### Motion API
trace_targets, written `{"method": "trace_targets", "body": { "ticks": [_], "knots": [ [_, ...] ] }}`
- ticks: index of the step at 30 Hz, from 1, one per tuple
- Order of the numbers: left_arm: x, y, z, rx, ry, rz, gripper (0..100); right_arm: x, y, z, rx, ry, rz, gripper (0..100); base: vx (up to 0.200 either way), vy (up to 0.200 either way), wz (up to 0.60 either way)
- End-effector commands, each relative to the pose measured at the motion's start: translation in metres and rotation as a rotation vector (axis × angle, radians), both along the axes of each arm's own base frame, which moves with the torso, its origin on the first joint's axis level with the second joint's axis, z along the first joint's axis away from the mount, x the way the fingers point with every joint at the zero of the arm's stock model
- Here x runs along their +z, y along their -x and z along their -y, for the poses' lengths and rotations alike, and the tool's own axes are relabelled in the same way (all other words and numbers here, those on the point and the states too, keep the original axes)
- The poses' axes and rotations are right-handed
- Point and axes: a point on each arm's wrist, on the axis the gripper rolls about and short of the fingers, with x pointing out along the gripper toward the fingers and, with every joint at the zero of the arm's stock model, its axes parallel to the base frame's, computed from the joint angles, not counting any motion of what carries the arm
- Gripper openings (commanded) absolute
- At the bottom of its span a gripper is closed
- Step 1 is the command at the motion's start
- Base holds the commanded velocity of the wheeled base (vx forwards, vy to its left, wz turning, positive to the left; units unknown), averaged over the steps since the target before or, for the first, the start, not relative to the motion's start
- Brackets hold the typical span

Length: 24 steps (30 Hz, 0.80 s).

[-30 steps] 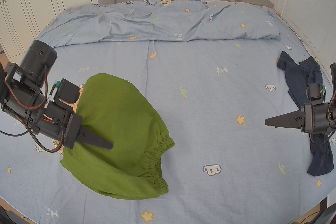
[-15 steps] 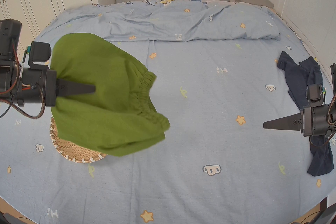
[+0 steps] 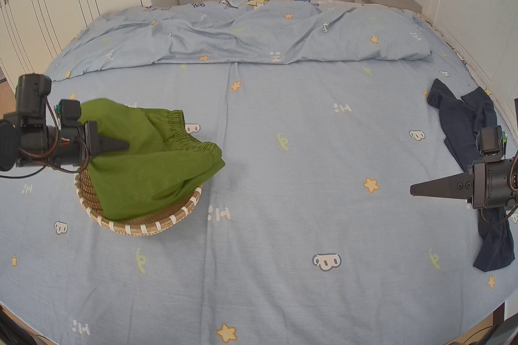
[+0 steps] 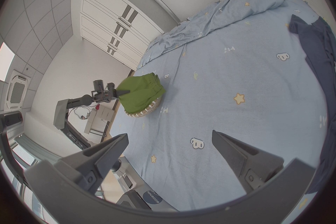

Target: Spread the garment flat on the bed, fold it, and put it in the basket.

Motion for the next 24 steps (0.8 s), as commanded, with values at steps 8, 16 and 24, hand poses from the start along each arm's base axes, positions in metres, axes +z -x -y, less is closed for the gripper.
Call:
{"method": "trace_targets", "body": {
  "ticks": [8, 16, 24],
  "knots": [
    [-0.056, -0.014, -0.022, 0.215, 0.213, -0.342, 0, 0.002, 0.003, 0.000, 0.003, -0.005, 0.009, 100, 0.000, 0.000, 0.00],
    [-0.075, -0.043, -0.025, 0.316, 0.246, -0.467, 0, 0.002, 0.003, 0.000, 0.006, -0.003, 0.006, 100, 0.000, 0.000, 0.00],
    [-0.075, -0.045, -0.023, 0.352, 0.215, -0.546, 100, 0.002, 0.003, 0.000, 0.007, -0.002, 0.006, 100, 0.000, 0.000, 0.00]
  ]
}}
